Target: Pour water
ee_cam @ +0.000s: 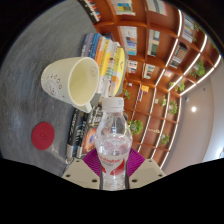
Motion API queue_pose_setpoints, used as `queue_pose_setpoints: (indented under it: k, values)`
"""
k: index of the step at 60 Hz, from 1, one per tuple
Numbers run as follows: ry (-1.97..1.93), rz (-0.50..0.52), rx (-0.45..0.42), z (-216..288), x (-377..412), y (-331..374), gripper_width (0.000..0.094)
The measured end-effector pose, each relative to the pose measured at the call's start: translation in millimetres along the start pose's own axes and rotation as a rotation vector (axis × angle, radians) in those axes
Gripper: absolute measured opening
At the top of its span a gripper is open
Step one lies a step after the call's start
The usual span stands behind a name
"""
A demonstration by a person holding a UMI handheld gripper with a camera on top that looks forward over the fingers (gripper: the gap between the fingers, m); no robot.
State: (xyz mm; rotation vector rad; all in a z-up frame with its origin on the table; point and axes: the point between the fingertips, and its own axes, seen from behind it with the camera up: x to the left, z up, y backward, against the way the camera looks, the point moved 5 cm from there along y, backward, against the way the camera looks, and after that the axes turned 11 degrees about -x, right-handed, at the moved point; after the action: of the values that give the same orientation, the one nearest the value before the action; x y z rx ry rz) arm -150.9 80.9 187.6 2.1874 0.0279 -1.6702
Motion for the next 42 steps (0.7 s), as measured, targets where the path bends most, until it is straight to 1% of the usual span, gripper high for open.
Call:
queue_pose_setpoints:
  k: [11, 17, 24, 30, 33, 37, 42]
  values:
    - [0.279, -0.005, 0.016, 20, -11, -12, 0.0314]
    - [0.359, 0.014, 0.034, 23, -12, -15, 0.0314]
    - [0.364, 0.037, 0.043, 23, -7, -15, 0.0316]
    - [0.315, 0.033, 0.031, 24, -6, -11, 0.0317]
    - [0.245, 0.029, 0.009, 25, -6, -10, 0.0316]
    - [0.088, 0.013, -0.027, 25, -10, -5, 0.0318]
    - [-0.183, 0.019, -0.076, 26, -11, 6, 0.0320]
